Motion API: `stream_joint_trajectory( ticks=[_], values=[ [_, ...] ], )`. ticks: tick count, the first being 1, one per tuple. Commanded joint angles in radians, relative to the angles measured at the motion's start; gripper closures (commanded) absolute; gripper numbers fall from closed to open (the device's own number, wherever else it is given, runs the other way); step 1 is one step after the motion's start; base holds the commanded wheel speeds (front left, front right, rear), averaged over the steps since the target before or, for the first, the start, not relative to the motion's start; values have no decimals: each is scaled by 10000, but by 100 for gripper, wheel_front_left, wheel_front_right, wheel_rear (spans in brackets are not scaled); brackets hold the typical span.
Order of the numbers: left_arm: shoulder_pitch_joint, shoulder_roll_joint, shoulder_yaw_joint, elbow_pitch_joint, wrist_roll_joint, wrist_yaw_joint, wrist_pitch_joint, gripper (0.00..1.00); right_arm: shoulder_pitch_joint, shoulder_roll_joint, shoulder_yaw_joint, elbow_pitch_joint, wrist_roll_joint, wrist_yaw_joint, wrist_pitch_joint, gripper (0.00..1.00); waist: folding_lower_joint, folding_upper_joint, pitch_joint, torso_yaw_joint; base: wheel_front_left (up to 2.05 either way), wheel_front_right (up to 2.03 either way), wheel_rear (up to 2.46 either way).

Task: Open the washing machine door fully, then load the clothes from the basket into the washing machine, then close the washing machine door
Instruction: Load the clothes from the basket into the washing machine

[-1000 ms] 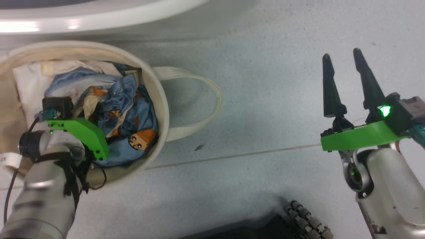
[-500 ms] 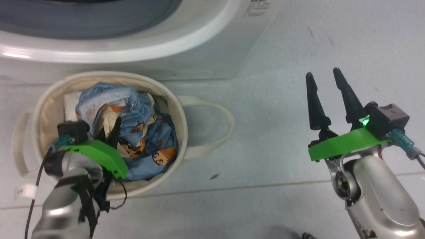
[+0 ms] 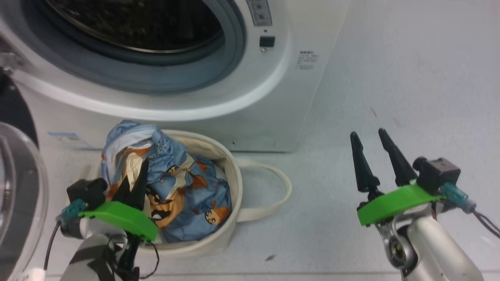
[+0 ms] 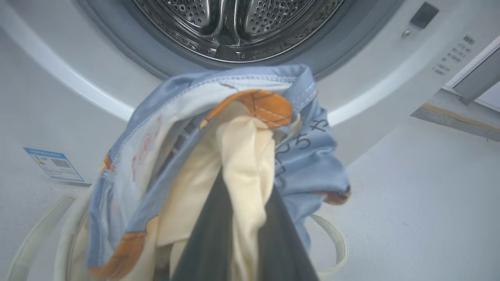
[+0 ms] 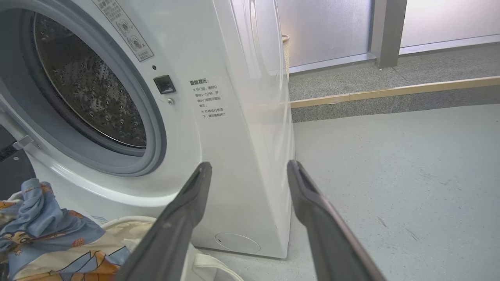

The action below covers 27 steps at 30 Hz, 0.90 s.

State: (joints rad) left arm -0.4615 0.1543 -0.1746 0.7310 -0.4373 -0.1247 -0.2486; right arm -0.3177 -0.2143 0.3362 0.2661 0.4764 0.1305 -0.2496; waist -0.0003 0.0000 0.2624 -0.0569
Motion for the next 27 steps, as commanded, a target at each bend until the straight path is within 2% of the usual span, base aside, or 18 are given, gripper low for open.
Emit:
stream_joint_trajectory(
  ticks=[1,7,14,21,27],
  values=[
    [222,172,477,-888,162,-56,-131,100,294,13,153,-193,105,2,-122,0,3,0,-885,405,0,0,0],
    [982,51,829,-2885,259,-57,-131,100,836,-44,75,-88,290,2,-122,0,3,0,-1677,645,0,0,0],
    [1164,40,1253,-3885,256,-58,-131,100,1117,-128,208,-52,423,2,-122,0,3,0,-2062,634,0,0,0],
    [-65,258,2022,-4026,426,-59,-131,100,1049,-322,380,-86,449,2,-122,0,3,0,-1907,302,0,0,0],
    [-1581,387,2649,-4180,626,-59,-131,100,862,-412,442,-189,388,2,-122,0,3,0,-1355,-102,0,0,0]
  ],
)
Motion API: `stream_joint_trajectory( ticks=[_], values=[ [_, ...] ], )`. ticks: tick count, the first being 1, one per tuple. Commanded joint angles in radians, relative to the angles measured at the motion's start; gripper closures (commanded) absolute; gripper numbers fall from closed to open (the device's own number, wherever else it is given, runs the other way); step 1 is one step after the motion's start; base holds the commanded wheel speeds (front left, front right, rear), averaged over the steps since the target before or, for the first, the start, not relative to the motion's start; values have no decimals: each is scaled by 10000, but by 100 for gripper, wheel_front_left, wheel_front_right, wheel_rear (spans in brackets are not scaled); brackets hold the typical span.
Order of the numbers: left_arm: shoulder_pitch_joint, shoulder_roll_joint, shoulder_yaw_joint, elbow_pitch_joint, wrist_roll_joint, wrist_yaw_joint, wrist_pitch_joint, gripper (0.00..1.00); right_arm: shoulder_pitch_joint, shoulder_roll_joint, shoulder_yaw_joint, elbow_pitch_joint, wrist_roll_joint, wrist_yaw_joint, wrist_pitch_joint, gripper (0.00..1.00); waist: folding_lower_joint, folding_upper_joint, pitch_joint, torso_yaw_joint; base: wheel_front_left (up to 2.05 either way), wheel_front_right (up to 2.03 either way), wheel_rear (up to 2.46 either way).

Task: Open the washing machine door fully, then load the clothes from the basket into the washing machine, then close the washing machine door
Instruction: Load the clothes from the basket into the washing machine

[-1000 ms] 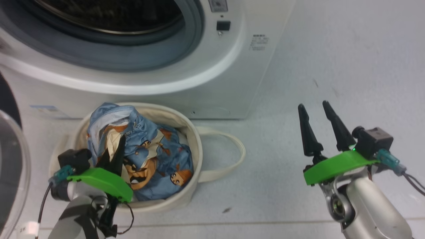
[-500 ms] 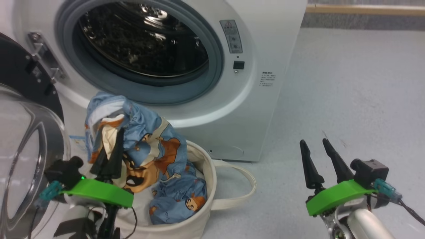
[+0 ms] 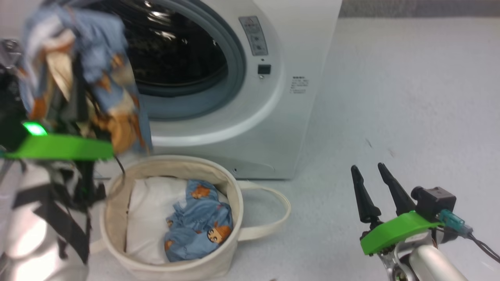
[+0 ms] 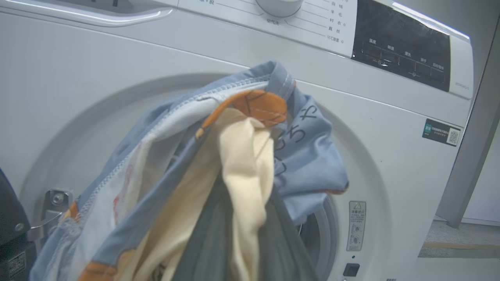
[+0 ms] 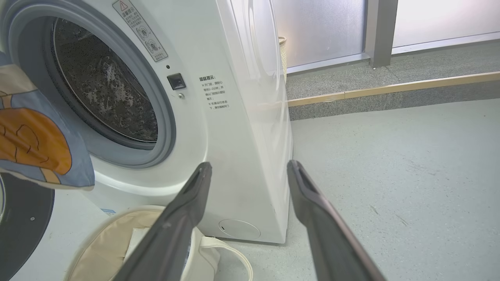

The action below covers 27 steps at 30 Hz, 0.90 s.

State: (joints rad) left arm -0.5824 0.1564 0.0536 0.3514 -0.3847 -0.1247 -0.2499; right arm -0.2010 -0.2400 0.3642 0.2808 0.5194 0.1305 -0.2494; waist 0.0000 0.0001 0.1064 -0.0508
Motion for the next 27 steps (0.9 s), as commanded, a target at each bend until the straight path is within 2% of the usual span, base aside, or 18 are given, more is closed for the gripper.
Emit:
stream_joint_trajectory(
  ticks=[1,7,11,18,27],
  values=[
    [-588,352,493,-364,106,-59,-118,100,-354,-158,181,-366,-57,2,-124,0,0,-1,337,-239,0,0,0],
    [-1541,297,1034,-225,134,-59,-118,100,-609,-248,173,-574,-231,2,-124,0,0,-1,1326,-682,0,0,0],
    [-1986,299,1154,559,59,-59,-118,100,-792,-272,77,-738,-385,2,-124,0,0,-1,2070,-965,0,0,0],
    [-2948,636,486,2468,156,-59,-118,100,-1013,-68,-294,-1077,-685,2,-124,0,0,-1,3235,-1317,0,0,0],
    [-4570,1325,-207,4862,267,-59,-118,100,-1106,230,-503,-1256,-930,2,-124,0,0,-1,4226,-1575,0,0,0]
  ],
)
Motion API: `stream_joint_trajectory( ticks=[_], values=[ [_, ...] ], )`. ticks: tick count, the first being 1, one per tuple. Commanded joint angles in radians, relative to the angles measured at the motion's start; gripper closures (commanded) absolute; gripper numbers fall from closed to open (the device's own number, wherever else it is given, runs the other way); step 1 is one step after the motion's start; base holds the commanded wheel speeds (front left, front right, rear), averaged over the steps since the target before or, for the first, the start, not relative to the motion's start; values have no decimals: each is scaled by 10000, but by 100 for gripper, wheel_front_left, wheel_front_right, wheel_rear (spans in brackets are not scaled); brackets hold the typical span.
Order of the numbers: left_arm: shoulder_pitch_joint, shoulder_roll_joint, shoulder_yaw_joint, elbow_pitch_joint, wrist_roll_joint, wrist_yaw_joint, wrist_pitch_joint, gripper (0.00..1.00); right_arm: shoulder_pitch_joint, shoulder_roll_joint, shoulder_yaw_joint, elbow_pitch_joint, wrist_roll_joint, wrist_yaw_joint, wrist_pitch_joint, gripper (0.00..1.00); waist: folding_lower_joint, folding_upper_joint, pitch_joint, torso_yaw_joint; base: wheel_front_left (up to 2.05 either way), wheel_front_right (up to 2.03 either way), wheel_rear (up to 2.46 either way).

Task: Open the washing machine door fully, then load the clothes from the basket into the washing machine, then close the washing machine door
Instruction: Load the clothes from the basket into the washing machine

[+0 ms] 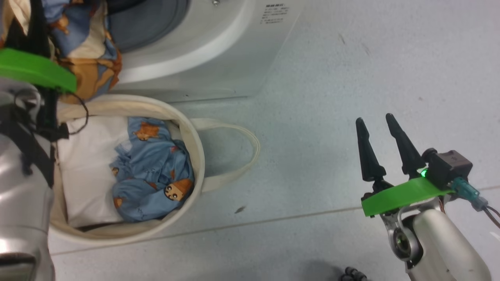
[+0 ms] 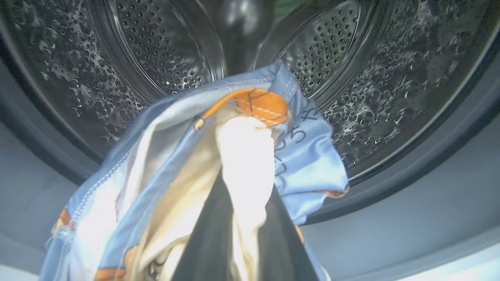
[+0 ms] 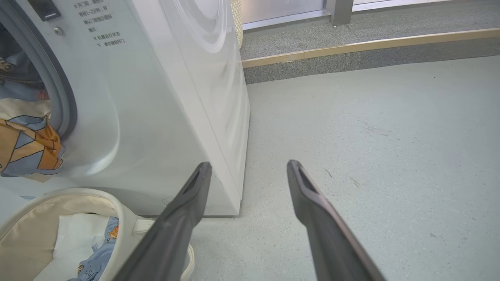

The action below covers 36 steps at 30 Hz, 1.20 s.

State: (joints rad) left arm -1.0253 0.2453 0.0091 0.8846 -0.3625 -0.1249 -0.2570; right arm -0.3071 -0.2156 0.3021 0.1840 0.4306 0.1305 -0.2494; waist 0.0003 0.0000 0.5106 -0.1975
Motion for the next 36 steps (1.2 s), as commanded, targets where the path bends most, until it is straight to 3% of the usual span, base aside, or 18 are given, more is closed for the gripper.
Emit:
stream_joint_trajectory(
  ticks=[1,8,17,20,23,24,25,31,36],
  values=[
    [-379,514,110,-235,121,-57,-47,100,-55,-2,89,-319,-78,2,-124,0,-3,0,309,-126,0,0,0],
    [-1850,909,-71,166,621,-52,-47,100,49,50,-145,-581,-294,2,-124,0,-3,0,873,-235,0,0,0],
    [-2348,437,1321,-3241,1240,-51,-47,100,98,59,-403,-938,-427,2,-124,0,-3,0,1260,-303,0,0,0],
    [-2183,330,1214,-2968,1296,-54,-47,100,127,110,-368,-892,-426,2,-124,0,-3,0,1271,-331,0,0,0],
    [-2174,391,965,-1430,1477,-55,-47,100,139,170,-304,-818,-412,2,-124,0,-3,0,1206,-383,0,0,0],
    [-2255,404,902,-754,1513,-55,-47,82,138,186,-277,-798,-407,2,-124,0,-3,0,1174,-406,0,0,0],
    [-2384,429,779,-65,1607,-55,-47,0,139,198,-255,-781,-403,2,-124,0,-3,0,1152,-425,0,0,0],
    [-3282,455,-13,3192,2265,271,1533,0,116,228,-182,-688,-382,2,-124,0,-3,0,970,-494,0,0,0],
    [-3460,371,-124,3729,2232,404,1353,0,-36,268,48,-570,-273,2,-124,0,-3,0,620,-522,0,0,0]
  ],
)
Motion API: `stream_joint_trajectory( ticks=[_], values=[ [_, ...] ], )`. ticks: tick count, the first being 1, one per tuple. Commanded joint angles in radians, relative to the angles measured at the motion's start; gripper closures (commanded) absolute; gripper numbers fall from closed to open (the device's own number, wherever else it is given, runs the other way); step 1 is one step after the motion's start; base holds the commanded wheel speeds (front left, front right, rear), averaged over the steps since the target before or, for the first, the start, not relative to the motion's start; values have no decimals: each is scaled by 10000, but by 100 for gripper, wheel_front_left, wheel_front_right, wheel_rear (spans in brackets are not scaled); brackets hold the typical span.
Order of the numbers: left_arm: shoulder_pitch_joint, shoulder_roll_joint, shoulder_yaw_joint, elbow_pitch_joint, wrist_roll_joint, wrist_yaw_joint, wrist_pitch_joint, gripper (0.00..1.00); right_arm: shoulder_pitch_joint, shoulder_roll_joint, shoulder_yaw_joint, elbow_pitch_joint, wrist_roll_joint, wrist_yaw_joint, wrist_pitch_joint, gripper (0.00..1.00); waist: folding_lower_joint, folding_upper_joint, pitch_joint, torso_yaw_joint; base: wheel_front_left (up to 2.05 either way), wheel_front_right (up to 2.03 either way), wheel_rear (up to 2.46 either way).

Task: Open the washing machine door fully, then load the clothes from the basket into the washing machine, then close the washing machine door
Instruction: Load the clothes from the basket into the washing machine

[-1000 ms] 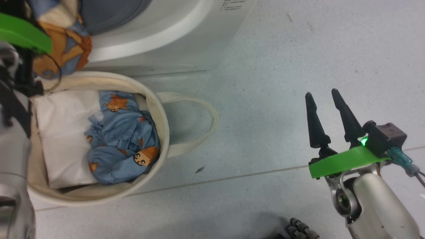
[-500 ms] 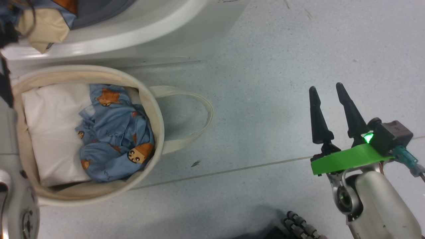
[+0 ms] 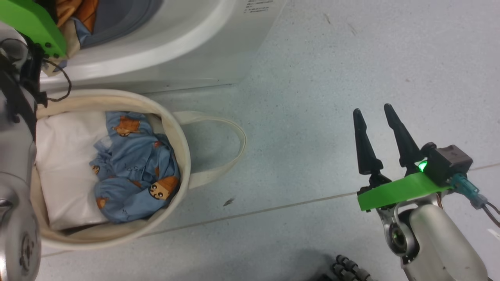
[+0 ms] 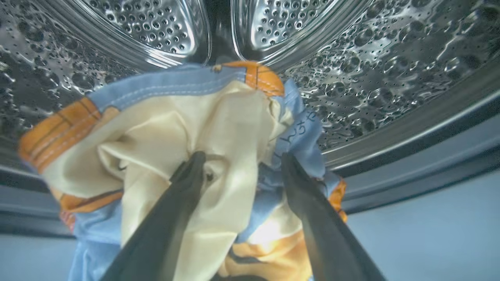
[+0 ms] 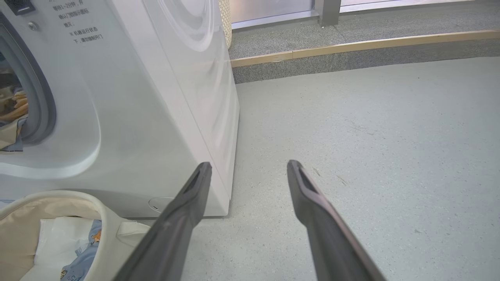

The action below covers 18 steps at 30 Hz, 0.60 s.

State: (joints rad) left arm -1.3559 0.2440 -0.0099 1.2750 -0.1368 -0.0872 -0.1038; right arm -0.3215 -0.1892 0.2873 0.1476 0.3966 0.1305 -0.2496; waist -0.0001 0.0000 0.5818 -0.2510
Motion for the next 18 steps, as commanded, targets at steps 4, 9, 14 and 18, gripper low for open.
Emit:
stream_joint_trajectory(
  ticks=[4,9,14,18],
  values=[
    [141,213,62,-317,-146,-66,-1300,0,-7,-5,288,-58,169,2,-122,0,1,0,-432,174,0,0,0],
    [917,-67,172,-789,-386,-197,-1565,0,-103,-17,338,143,270,2,-122,0,1,0,-901,467,0,0,0],
    [2438,-291,286,-2099,-521,-316,-1575,0,-160,-20,572,404,429,2,-122,0,1,0,-1612,836,0,0,0],
    [3846,-398,333,-3245,-536,-382,-1577,0,-101,-62,754,677,583,2,-122,0,1,0,-2293,1117,0,0,0]
  ],
)
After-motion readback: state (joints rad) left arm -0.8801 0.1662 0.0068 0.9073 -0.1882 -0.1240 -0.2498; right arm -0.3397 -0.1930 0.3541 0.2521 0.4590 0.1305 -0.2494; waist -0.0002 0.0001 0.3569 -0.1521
